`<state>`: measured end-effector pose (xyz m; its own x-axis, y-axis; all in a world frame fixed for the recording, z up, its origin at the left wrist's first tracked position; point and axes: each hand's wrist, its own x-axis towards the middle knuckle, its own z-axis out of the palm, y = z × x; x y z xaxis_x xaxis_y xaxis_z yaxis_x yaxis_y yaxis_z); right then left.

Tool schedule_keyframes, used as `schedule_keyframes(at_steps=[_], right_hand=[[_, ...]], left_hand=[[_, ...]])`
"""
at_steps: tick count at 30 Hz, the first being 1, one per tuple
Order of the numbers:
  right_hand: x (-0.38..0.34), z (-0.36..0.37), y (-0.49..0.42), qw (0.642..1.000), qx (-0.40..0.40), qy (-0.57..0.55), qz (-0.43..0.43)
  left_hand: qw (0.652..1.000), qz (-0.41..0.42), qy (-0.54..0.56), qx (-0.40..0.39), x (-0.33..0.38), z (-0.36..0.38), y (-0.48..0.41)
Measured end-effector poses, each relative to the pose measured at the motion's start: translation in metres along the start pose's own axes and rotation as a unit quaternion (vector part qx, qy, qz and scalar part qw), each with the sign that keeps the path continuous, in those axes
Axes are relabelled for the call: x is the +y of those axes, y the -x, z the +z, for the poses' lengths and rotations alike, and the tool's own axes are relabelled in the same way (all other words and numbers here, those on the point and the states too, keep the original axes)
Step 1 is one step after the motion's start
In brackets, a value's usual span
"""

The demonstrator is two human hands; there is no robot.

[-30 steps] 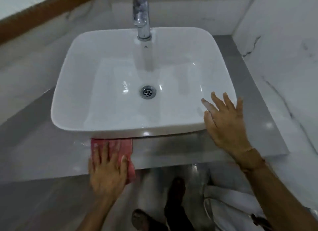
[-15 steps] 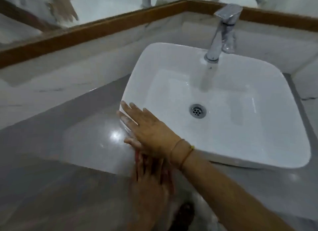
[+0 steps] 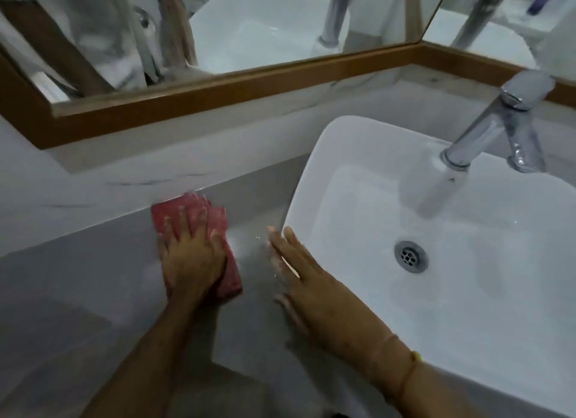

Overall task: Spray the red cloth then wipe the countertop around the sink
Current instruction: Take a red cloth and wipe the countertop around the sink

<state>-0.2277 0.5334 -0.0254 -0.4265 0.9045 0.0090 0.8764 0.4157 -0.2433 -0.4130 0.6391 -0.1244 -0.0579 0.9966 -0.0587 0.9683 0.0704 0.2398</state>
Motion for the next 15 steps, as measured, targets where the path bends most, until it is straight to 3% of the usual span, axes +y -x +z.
schedule_keyframes(at_steps=[6, 11, 15], right_hand=[[-0.001, -0.005, 0.003, 0.999, -0.034, -0.002, -0.002], [-0.002, -0.005, 0.003, 0.999, 0.007, 0.039, -0.001], [-0.004, -0.008, 0.002, 0.999, 0.023, 0.048, -0.005]], left_hand=[[0.985, 0.17, 0.003, -0.041, 0.002, 0.019, 0.069], [0.984, 0.165, -0.023, -0.063, -0.041, 0.015, 0.053], [0.987, 0.157, -0.016, -0.035, -0.005, 0.011, -0.024]])
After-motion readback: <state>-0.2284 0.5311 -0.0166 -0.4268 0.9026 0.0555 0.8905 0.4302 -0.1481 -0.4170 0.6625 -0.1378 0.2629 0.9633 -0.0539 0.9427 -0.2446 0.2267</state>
